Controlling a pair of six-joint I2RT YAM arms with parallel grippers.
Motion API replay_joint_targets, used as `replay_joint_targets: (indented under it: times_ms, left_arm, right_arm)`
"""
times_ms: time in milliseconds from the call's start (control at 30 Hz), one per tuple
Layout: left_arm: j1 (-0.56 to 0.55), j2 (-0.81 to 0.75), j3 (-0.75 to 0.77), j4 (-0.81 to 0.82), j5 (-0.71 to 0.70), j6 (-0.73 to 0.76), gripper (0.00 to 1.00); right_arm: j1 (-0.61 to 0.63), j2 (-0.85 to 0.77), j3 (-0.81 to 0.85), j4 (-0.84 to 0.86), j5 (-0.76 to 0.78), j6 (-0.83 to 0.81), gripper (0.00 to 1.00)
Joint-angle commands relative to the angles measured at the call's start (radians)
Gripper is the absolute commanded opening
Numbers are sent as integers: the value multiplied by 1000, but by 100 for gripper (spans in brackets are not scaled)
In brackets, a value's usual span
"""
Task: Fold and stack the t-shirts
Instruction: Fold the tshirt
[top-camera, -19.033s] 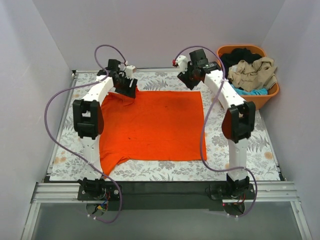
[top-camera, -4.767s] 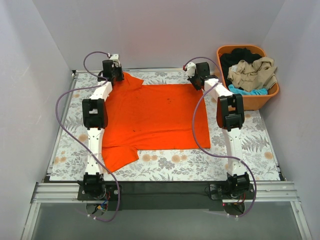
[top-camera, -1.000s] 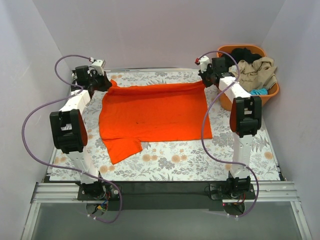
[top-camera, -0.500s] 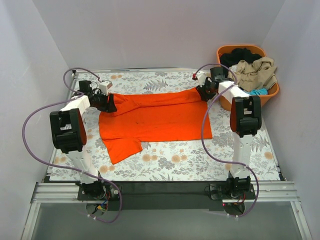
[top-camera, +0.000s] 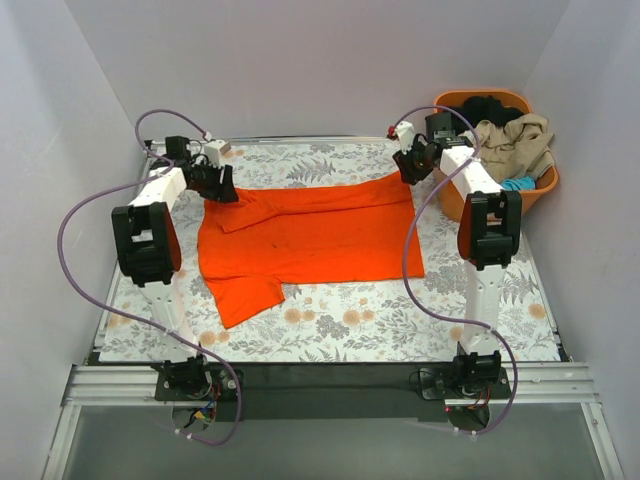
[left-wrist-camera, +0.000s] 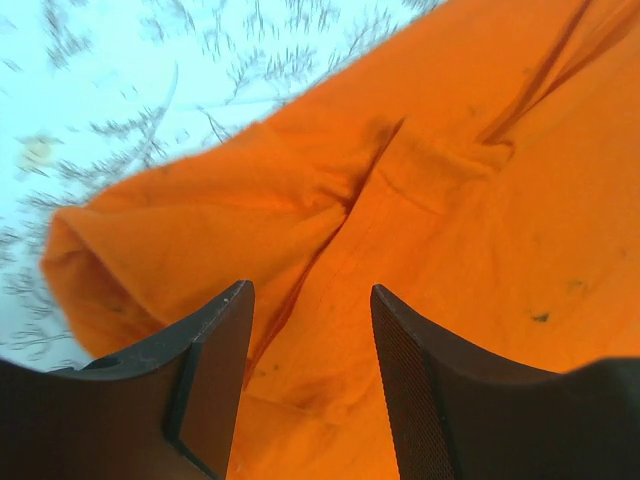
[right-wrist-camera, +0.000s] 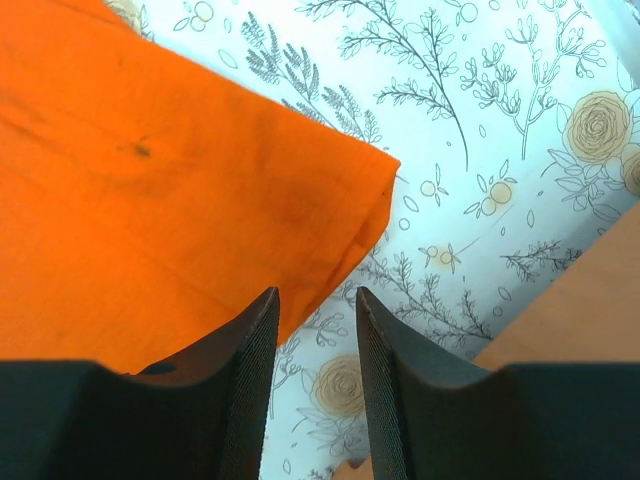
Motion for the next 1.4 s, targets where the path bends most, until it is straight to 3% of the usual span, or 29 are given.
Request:
replay_joint_targets:
  times_ms: [0,100,233,367,500,567,600,633,833,867,967,1067,1367]
  left_arm:
    - [-8,33,41,-76,-63,-12,48]
    - [-15,48,37,-99,-94,3,50]
    - [-24,65,34,-114,-137,14,50]
    - [-24,76,29,-127,-175,26,49]
    - [-24,82,32,-144,-182,51,46]
    - [-25,90,43,-162,-174,54,40]
    - [-25,93,54,-167,-174,55,37]
    - [-25,94,57,-176,-172,57,31]
    - [-27,93,120,-263,-130,87,4]
    - [-27,79,123,-283,-117,109,0]
    - [-30,35,114,-354,-70,182,0]
    - [-39,-28,42,-390,-50,233,0]
    - [-70,-182,-167,-453,-50,501,0]
  right_arm:
    - [4,50,43,-61,17,14,37]
    - [16,65,43,-60,27,16,43]
    - [22,91,57,-61,44,20,43]
    - [28,98,47,-67,46,11,35]
    - [30,96,41,-73,44,0,19]
    - [30,93,41,-75,41,-1,13]
    - [30,89,43,-76,40,-1,5]
    - [28,87,43,-80,40,-1,2]
    - [28,56,38,-87,38,-10,1]
    - [28,50,37,-89,40,-12,9]
    - [25,23,40,-89,27,0,32]
    - [27,-11,49,-90,-3,29,43]
    - [30,-66,75,-107,-68,71,47]
